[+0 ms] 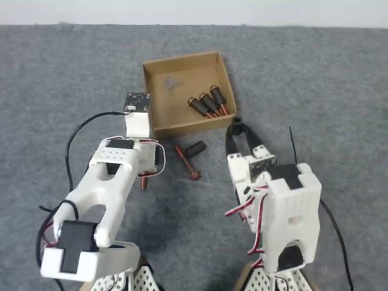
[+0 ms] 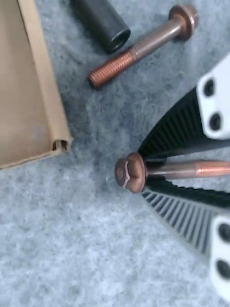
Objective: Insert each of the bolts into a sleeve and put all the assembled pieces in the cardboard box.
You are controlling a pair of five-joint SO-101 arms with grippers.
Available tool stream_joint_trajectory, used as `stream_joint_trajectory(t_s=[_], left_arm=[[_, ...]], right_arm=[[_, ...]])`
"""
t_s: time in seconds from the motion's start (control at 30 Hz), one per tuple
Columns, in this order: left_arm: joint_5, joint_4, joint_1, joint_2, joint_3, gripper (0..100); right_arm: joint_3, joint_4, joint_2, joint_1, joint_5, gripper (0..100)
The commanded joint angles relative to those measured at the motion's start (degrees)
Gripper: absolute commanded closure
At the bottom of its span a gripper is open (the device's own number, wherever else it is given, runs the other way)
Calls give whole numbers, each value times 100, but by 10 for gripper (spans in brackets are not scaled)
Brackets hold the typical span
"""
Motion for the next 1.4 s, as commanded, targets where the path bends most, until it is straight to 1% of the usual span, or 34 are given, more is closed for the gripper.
stream_joint_trajectory(t_s=[0.0, 0.2, 0.37, 0.57, 0.63, 0.8, 0.9, 1.03, 1.17, 1.3, 1.37], left_arm=[[-44, -141, -26, -457, -101, 990], [0, -9, 9, -527, -303, 990], [686, 281, -35, -1275, -549, 990], [1248, 79, 185, -2347, -910, 989], [1433, -220, 360, -2611, -954, 989], [1890, -1468, 765, -3033, -716, 989], [1890, -2207, 958, -3156, -453, 989], [1890, -2980, 1187, -3218, -66, 989], [1890, -3473, 1301, -3209, 233, 989], [1864, -3640, 1292, -3209, 338, 989], [1582, -3648, 1301, -3200, 338, 989]], right_arm=[[404, -171, -462, -251, 123, 992], [695, -233, -470, -514, 123, 992], [782, -233, -470, -602, 141, 992], [853, -233, -505, -611, 141, 992], [853, -233, -505, -611, 141, 992], [862, -233, -470, -752, 141, 992], [870, -242, -470, -760, 132, 992], [1020, -242, -523, -857, 114, 992], [1160, -251, -523, -1033, 114, 992], [1240, -251, -629, -1033, 114, 992], [1266, -242, -752, -1024, 105, 992]])
